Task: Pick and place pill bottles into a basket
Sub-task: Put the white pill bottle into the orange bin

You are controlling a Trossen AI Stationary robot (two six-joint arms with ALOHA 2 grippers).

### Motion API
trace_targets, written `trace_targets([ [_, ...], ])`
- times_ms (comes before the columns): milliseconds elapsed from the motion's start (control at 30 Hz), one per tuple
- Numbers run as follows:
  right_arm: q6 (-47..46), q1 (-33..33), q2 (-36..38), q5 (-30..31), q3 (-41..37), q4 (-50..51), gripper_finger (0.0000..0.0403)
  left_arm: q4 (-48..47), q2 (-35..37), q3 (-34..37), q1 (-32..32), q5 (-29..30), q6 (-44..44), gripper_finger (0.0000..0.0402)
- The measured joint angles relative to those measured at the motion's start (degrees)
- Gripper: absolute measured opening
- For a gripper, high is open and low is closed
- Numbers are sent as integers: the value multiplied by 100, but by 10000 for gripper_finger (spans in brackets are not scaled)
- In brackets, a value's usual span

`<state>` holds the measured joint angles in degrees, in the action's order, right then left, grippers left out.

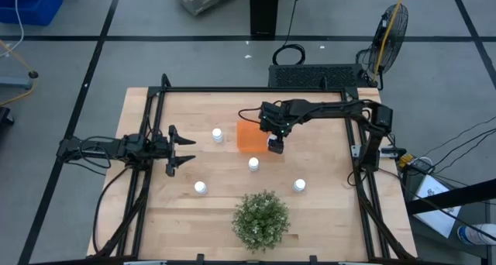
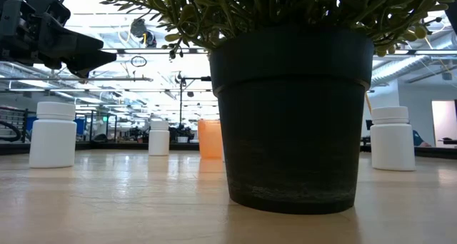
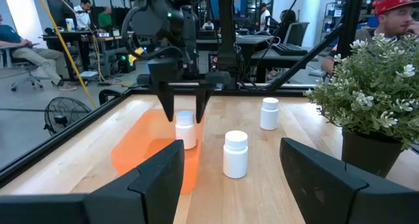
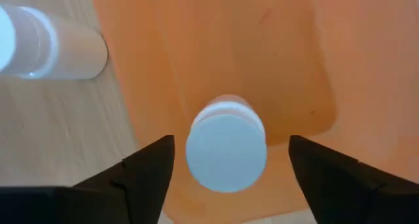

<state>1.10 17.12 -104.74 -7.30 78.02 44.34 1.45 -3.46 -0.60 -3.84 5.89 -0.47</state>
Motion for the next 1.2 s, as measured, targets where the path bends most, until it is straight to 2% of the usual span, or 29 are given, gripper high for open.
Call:
trace_targets([
  [133,-31,-21,202,19,0,-94,299,2,0,0,2,1,0,257],
  [333,-109,-79,900,6,4,-357,283,34,0,0,1,3,0,257],
  [567,-247,-198,2193,-1,7,-767,278,92,-2,0,0,4,-182,257],
  [667,-245,-339,2838,-5,-156,-1407,278,120,-26,2,1,189,-336,257],
  [833,-210,-608,3898,-34,-1138,-3023,278,-11,-207,-220,37,1120,-453,257],
  [1033,-443,-692,4880,-13,-2865,-5083,278,-1080,-935,-1056,343,1182,-1081,257],
  [1200,-653,-573,5274,210,-3850,-5923,278,-1529,-2134,-1840,754,982,-1125,257],
])
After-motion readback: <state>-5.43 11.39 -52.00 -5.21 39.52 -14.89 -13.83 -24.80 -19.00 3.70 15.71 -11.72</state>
